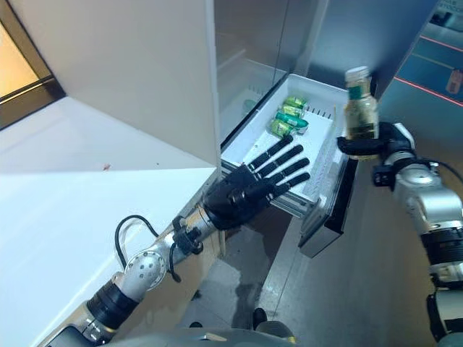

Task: Put drinks into fridge and close the fridge

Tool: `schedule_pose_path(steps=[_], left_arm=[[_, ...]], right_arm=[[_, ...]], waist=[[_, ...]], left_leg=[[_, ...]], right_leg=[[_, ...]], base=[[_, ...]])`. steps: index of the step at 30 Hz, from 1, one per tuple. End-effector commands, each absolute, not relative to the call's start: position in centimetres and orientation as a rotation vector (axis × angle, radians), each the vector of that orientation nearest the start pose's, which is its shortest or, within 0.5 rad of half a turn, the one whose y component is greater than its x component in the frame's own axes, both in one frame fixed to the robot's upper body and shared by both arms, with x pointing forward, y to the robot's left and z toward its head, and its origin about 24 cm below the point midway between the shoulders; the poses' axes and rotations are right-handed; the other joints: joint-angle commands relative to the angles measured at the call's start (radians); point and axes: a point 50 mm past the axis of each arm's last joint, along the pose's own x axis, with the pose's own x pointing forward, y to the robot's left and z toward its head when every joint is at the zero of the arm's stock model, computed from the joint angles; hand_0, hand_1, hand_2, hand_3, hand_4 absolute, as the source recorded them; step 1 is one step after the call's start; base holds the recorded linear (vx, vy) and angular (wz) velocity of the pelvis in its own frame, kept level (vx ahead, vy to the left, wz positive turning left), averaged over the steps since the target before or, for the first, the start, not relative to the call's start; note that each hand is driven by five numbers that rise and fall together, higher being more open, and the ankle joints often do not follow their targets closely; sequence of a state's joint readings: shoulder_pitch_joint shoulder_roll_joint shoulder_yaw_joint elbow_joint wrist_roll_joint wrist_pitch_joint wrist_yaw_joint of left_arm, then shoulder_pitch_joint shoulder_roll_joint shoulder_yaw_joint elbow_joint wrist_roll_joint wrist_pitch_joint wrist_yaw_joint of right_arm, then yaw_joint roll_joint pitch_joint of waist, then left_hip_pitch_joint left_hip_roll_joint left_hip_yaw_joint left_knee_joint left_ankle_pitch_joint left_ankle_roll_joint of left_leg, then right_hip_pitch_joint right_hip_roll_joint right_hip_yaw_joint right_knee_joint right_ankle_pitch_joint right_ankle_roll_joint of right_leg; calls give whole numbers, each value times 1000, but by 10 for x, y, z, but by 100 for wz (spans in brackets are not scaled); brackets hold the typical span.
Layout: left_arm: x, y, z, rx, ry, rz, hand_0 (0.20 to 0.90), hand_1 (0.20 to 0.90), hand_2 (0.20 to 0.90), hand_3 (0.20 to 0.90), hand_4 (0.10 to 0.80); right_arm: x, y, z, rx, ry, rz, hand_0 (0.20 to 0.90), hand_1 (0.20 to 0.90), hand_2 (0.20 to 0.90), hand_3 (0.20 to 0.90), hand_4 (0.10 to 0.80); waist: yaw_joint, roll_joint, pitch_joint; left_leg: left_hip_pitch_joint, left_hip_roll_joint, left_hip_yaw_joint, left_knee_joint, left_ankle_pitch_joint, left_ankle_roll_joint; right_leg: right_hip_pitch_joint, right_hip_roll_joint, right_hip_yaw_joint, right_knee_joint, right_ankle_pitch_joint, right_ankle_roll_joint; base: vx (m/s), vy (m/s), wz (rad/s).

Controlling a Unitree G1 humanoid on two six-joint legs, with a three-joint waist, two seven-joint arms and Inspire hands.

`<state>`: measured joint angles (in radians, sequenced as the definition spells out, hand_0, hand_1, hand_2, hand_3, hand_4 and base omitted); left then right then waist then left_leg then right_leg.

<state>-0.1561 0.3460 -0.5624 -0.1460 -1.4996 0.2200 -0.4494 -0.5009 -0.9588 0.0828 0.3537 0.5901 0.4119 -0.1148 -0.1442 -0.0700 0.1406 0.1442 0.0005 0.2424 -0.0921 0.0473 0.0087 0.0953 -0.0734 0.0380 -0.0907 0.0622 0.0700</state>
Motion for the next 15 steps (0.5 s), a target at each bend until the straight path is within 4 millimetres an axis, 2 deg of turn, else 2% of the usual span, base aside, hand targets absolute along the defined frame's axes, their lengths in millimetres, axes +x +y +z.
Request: schedule_pose_path(steps=[1,4,7,9,14,15], left_arm=[[200,21,120,-1473,195,-1344,900,900,900,900,800],[196,19,115,-1477,266,-1322,900,900,900,900,800],[194,19,100,-1400,350,-1266,900,900,900,900,800],[190,21,78,-1274,425,-1199,900,900,900,900,800],[181,32,30,-1100,583,-1065,900,900,900,900,800],[175,37,12,-1045,644,-1024,900,900,900,900,800]], right_arm=[[317,-325,320,-309,-434,-352,300,300,300,200,100],[320,-326,323,-325,-427,-373,300,300,300,200,100],[322,-327,326,-348,-427,-395,300,300,300,200,100],[323,-329,328,-355,-429,-412,300,300,300,200,100],[326,-330,332,-398,-440,-439,300,300,300,200,100],[327,-329,333,-415,-440,-443,300,300,300,200,100]], waist=[[54,-20,-85],[67,-23,-83],[82,-25,-80],[99,-26,-74],[125,-24,-63],[134,-24,-57]], left_leg=[[23,-20,-121,9,-116,36],[20,-16,-142,8,-112,31],[16,-13,-163,9,-108,25],[12,-10,-176,15,-102,21],[1,-6,-198,31,-98,15],[-5,-3,-201,37,-96,13]], right_leg=[[1,51,-81,87,-61,-16],[7,54,-87,83,-63,-20],[11,58,-94,81,-68,-25],[15,61,-103,81,-71,-31],[18,64,-117,79,-74,-38],[17,66,-121,78,-75,-40]], base=[[16,-64,-2],[30,-82,0],[53,-96,6],[68,-111,13],[69,-102,12],[52,-107,17]])
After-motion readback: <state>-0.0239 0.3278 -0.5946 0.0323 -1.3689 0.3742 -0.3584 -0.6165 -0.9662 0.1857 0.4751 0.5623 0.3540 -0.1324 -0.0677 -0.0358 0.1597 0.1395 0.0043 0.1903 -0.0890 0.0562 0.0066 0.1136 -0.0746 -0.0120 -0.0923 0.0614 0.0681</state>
